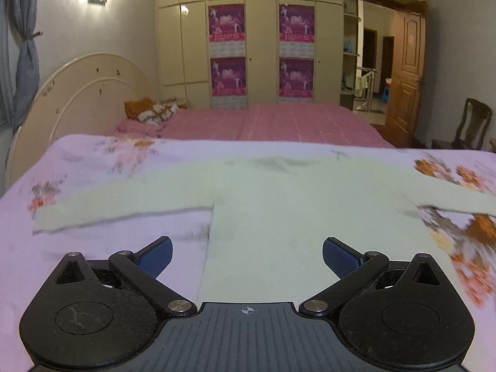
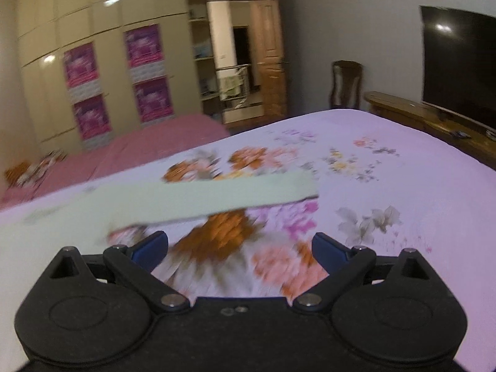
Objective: Fold small clothes
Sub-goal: 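Grasp the sweater's sleeve cuff with the right gripper and lift it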
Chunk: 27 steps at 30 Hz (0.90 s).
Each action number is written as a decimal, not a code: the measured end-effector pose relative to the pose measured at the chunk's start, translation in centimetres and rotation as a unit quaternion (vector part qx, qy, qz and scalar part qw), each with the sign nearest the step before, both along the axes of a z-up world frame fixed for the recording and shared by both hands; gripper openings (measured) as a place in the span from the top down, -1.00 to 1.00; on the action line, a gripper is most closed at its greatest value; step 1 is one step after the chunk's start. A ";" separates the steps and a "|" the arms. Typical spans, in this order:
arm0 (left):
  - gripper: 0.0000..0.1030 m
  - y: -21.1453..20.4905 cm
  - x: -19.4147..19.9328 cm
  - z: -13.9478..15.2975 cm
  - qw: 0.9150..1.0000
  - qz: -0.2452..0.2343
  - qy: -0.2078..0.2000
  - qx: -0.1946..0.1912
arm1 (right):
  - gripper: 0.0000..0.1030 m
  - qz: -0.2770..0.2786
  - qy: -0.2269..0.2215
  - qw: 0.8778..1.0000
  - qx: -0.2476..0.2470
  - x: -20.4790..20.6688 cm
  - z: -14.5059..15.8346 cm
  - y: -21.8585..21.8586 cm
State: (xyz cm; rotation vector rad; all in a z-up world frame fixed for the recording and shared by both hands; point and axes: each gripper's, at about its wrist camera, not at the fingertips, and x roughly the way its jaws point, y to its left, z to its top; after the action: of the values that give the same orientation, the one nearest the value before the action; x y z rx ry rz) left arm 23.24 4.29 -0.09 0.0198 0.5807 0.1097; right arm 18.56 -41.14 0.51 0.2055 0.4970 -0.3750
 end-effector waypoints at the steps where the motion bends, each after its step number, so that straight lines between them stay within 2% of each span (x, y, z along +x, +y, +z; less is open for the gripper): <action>1: -0.99 0.1 1.1 -0.3 1.000 0.004 -0.003 0.005 | -0.89 -0.010 -0.003 1.000 0.000 0.8 -0.1 -0.6; 6: -0.99 0.7 6.0 -2.2 1.000 0.018 0.005 0.013 | -0.85 -0.050 -0.010 0.999 0.011 4.9 -1.9 -4.2; 9: -0.99 1.0 8.4 -3.7 0.999 0.025 0.013 0.015 | -0.73 -0.069 -0.008 0.997 0.030 6.9 -3.3 -6.3; 10: -0.99 1.1 9.1 -4.3 0.999 0.029 0.017 0.016 | -0.43 -0.076 -0.006 0.996 0.037 7.4 -3.7 -6.9; 11: -0.99 1.3 9.6 -4.7 0.999 0.032 0.022 0.017 | 0.13 -0.081 0.000 0.995 0.050 7.9 -4.2 -7.6; 12: -0.99 1.4 10.2 -5.2 0.999 0.034 0.025 0.016 | 0.24 -0.088 0.005 0.994 0.065 8.4 -4.8 -8.4; 14: -0.99 1.8 11.1 -6.0 0.999 0.039 0.028 0.013 | 0.12 -0.103 -0.001 0.991 0.087 8.9 -5.7 -9.5; 19: -0.99 2.5 12.0 -7.5 0.998 0.042 0.035 0.008 | 0.08 -0.116 -0.021 0.981 0.153 9.6 -7.6 -12.2; 24: -0.99 2.8 12.6 -8.6 0.998 0.040 0.047 0.007 | 0.12 -0.117 -0.040 0.969 0.215 11.1 -9.1 -13.9; 27: -0.99 3.1 12.8 -8.9 0.998 0.040 0.051 0.009 | 0.22 -0.129 -0.049 0.963 0.233 11.6 -9.8 -14.6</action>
State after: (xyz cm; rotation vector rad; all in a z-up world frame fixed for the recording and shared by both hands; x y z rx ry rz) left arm 36.00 7.37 -8.96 0.0191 0.6829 0.1927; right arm 30.11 -55.74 -9.28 0.7473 0.4565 -0.4966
